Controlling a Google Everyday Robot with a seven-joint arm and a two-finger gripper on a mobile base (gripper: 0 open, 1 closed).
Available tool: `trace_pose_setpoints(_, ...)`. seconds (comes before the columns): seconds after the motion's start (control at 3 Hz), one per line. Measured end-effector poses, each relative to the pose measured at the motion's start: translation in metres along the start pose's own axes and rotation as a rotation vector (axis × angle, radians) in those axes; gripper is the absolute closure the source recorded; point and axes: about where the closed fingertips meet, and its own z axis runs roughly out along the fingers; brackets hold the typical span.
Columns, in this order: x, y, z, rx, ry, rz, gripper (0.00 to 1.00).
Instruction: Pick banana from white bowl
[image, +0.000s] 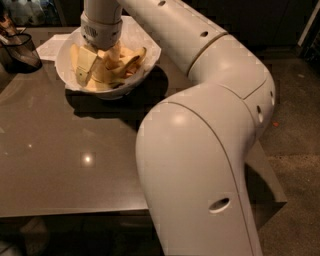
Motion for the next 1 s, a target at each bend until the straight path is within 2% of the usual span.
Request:
trace_pose_setpoints(0.33, 0.0, -0.0001, -0.0001, 0.0, 0.0, 0.0, 0.33)
trace_pose_setpoints(1.0, -0.0001, -0.0001, -0.0001, 0.0, 0.0, 0.0, 0.79)
